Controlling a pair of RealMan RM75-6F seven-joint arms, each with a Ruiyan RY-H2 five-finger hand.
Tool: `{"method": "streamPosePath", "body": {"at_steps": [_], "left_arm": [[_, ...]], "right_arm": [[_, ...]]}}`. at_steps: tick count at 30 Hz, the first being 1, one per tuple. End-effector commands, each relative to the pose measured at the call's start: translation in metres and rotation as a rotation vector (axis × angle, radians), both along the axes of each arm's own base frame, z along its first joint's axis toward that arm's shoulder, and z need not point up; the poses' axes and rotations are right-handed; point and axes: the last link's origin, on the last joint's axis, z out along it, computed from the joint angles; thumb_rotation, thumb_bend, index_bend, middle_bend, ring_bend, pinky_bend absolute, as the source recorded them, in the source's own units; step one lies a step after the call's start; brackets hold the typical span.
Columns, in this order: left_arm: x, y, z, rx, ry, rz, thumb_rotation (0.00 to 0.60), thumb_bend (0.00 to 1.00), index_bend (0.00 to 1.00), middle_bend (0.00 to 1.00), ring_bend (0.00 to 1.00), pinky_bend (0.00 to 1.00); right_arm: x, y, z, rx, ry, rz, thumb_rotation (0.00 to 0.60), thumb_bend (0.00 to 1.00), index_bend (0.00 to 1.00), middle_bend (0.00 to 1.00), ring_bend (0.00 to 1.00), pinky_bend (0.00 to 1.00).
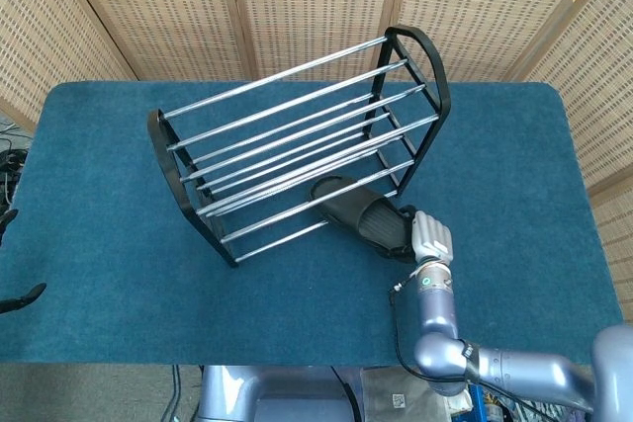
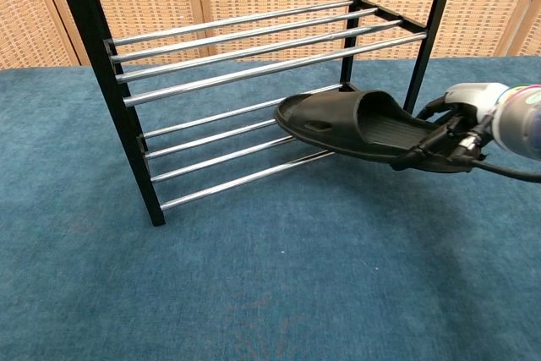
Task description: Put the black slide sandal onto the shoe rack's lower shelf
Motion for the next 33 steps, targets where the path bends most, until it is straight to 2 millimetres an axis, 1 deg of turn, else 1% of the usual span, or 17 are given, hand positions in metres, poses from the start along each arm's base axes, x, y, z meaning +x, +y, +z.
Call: {"method": "streamPosePath", "body": {"at_steps": [1, 8, 16, 24, 30, 33], "left_arm": [[-0.001, 0.0, 0.001, 0.0, -0.004, 0.0, 0.6, 0.21, 0.0, 0.0, 0.0, 0.0], [-0.004, 0.002, 0.005, -0.003, -0.029, 0.004, 0.6, 0.21, 0.0, 0.0, 0.0, 0.0], [-0.008, 0.004, 0.009, -0.01, -0.055, 0.01, 0.6, 0.21, 0.0, 0.0, 0.0, 0.0], [-0.011, 0.006, 0.011, -0.018, -0.074, 0.017, 0.6, 0.21, 0.0, 0.0, 0.0, 0.0], [-0.013, 0.007, 0.012, -0.026, -0.085, 0.018, 0.6, 0.21, 0.0, 0.0, 0.0, 0.0], [-0.014, 0.007, 0.013, -0.029, -0.09, 0.021, 0.6, 0.21, 0.0, 0.0, 0.0, 0.0]], "right_arm": [[0.009, -0.003, -0.005, -0.007, 0.0, -0.015, 0.6, 0.39, 0.63, 0.66, 0.63, 0.65], [0.029, -0.008, -0.019, -0.025, -0.032, -0.066, 0.6, 0.44, 0.63, 0.67, 0.64, 0.65], [0.035, -0.016, -0.029, -0.068, -0.055, -0.118, 0.6, 0.45, 0.63, 0.67, 0.64, 0.65], [0.05, -0.018, -0.04, -0.121, -0.126, -0.17, 0.6, 0.46, 0.63, 0.65, 0.64, 0.65], [0.057, -0.019, -0.052, -0.172, -0.102, -0.175, 0.6, 0.46, 0.63, 0.65, 0.64, 0.65], [0.062, -0.022, -0.054, -0.193, -0.124, -0.205, 0.6, 0.47, 0.63, 0.65, 0.64, 0.65]]}}
